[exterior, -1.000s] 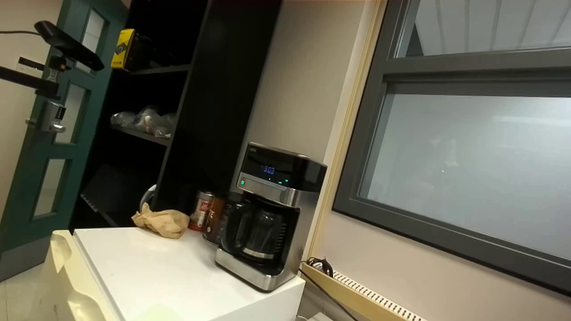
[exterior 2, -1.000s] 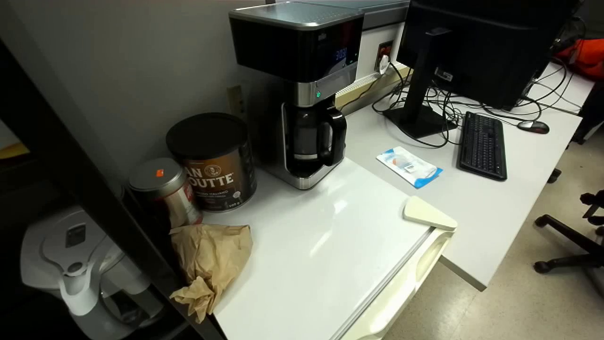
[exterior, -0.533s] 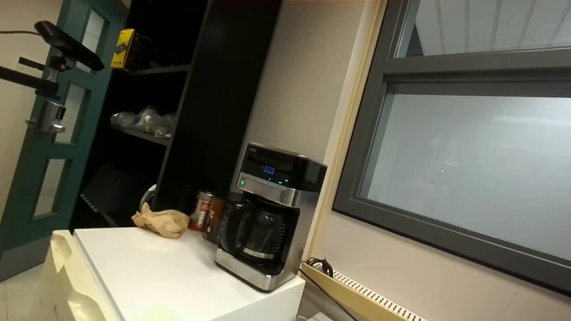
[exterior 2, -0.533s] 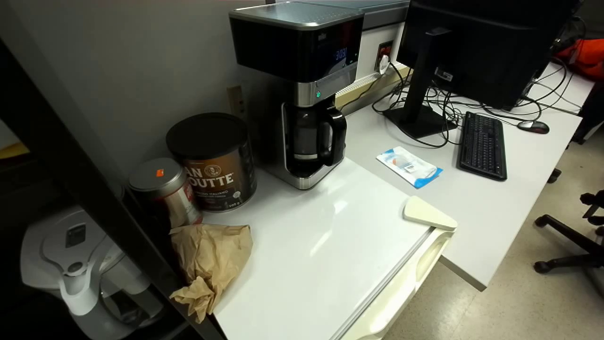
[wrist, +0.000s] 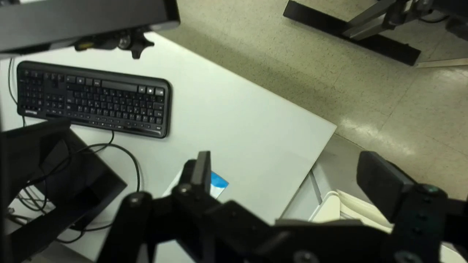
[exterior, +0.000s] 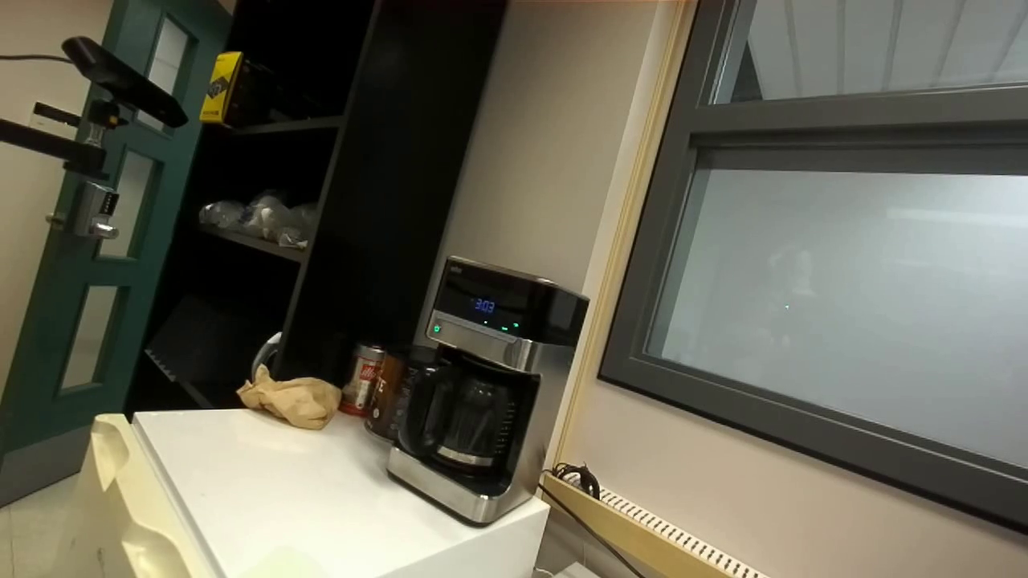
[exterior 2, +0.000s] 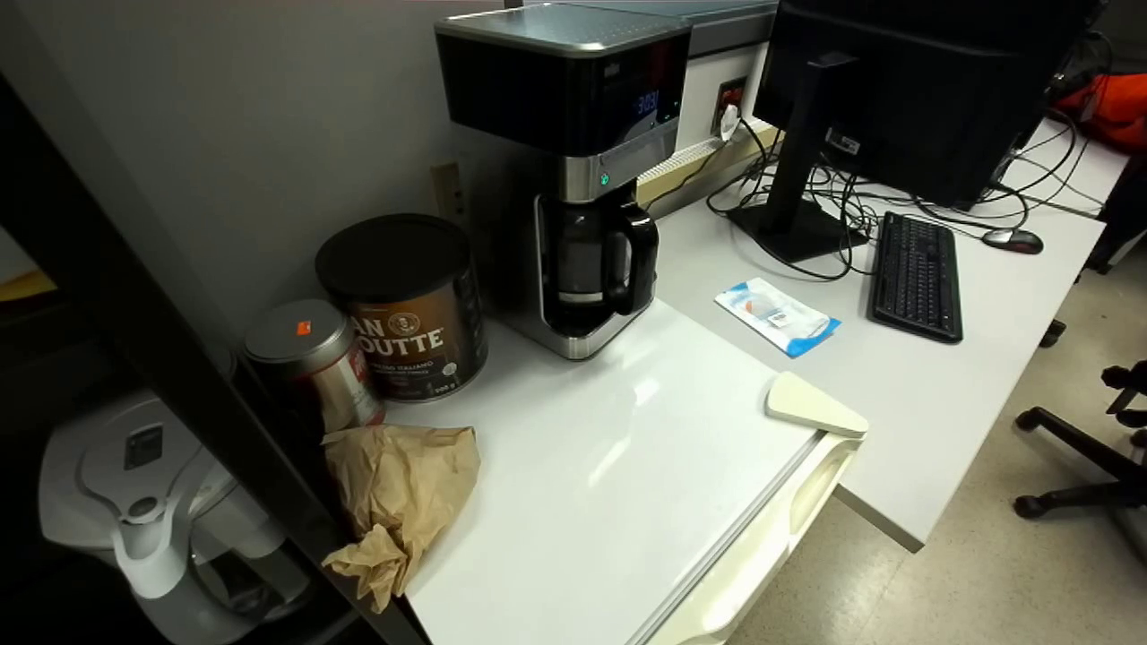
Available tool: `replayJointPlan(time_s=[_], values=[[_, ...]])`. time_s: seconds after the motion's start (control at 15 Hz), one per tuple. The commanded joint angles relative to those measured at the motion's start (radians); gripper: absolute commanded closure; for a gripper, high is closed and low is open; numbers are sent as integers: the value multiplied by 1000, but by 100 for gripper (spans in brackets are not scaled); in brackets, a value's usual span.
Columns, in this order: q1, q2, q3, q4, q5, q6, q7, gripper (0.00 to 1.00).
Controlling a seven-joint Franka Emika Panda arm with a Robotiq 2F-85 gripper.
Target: Press a button on the coffee maker
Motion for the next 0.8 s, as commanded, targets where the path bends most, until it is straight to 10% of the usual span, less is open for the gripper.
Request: replayJointPlan(time_s=[0.0,0.73], values=[[12,102,20,54,24,129,-24,25],[31,370,138,202,111,569,-31,99]])
